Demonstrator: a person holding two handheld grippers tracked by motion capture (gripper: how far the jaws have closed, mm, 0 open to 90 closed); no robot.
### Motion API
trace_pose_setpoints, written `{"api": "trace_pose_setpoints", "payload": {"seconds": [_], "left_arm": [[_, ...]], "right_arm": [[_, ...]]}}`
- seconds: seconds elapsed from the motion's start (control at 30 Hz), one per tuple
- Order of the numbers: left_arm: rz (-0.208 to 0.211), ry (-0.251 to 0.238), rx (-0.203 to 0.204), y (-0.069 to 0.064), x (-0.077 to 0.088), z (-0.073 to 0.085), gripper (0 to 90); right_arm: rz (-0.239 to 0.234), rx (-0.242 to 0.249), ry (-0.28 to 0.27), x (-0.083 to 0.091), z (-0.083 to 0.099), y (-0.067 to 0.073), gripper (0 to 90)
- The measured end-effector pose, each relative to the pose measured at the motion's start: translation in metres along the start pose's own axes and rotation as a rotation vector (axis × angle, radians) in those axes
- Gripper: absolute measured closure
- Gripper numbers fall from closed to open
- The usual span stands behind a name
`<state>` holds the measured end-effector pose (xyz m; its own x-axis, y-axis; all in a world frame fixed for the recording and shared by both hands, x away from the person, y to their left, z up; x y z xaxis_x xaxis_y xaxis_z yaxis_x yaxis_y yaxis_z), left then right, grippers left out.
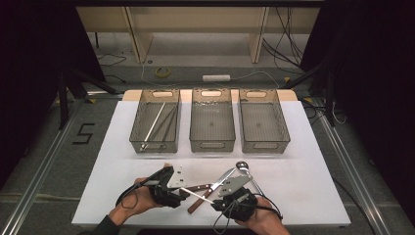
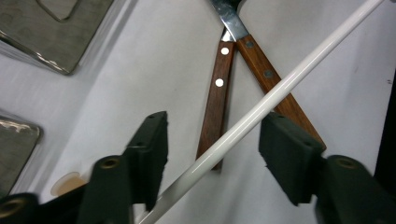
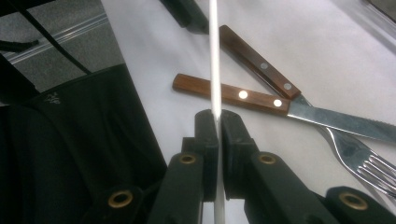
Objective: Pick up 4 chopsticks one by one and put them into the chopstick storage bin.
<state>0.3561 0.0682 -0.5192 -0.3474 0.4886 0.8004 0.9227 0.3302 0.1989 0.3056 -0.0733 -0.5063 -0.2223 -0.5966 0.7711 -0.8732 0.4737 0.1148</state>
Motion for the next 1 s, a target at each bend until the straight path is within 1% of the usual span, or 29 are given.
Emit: {"api": "trace_pose_setpoints", "payload": {"seconds": [0.07, 0.2, 0.33, 0.47, 0.53, 0.6, 0.73, 0.8, 0.87, 0.9, 0.93, 0.97, 1.0], "left_arm": [[0.004, 0.011, -0.01, -0.001, 0.001, 0.001, 49.2], [-0.007, 0.007, -0.037, -0.002, 0.003, -0.002, 57.3], [-0.009, 0.008, -0.054, -0.003, 0.004, -0.003, 59.5], [0.002, 0.019, -0.08, -0.005, 0.005, -0.002, 61.6], [0.009, 0.019, -0.084, -0.006, 0.005, -0.002, 62.4], [0.012, 0.02, -0.098, -0.007, 0.005, -0.001, 63.5], [0.021, 0.031, -0.126, -0.009, 0.006, -0.001, 65.8], [0.027, 0.039, -0.14, -0.011, 0.006, 0.0, 67.4], [0.03, 0.046, -0.158, -0.012, 0.006, 0.0, 69.6], [0.035, 0.052, -0.171, -0.013, 0.006, 0.001, 71.1], [0.042, 0.054, -0.181, -0.014, 0.006, 0.002, 72.6], [0.054, 0.063, -0.197, -0.016, 0.006, 0.003, 74.8], [0.06, 0.062, -0.211, -0.019, 0.006, 0.003, 77.2]], "right_arm": [[-0.004, 0.006, 0.001, 0.0, 0.0, 0.001, 87.2], [-0.006, 0.014, -0.003, 0.0, -0.001, 0.002, 87.2], [-0.006, 0.018, -0.008, 0.002, -0.002, 0.002, 87.2], [-0.013, 0.03, -0.007, 0.002, -0.002, 0.002, 87.2], [-0.017, 0.035, -0.009, 0.003, -0.002, 0.002, 87.2], [-0.021, 0.04, -0.005, 0.003, -0.001, 0.002, 87.2], [-0.041, 0.056, -0.003, 0.002, 0.001, 0.0, 87.1], [-0.06, 0.062, -0.007, 0.002, 0.002, -0.002, 86.9], [-0.067, 0.062, -0.014, 0.002, 0.003, -0.005, 85.3], [-0.065, 0.051, -0.016, 0.001, 0.003, -0.008, 83.9], [-0.058, 0.041, -0.013, 0.002, 0.003, -0.01, 81.8], [-0.036, 0.035, -0.021, 0.002, 0.002, -0.014, 78.2], [-0.02, 0.015, -0.035, 0.002, 0.0, -0.018, 73.9]]}}
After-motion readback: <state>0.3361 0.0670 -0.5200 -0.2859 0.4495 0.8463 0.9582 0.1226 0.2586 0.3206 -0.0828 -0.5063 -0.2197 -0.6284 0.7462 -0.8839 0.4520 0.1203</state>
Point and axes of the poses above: each handheld gripper's, and its own axes: x roughly backward along the jaws, z roughly out of its underside, y roughly to its left, the point moved 9 cm from there along -x, roughly forward along the jaws, and after that the axes turned 3 degrees about -x, right-handed, at the moved point
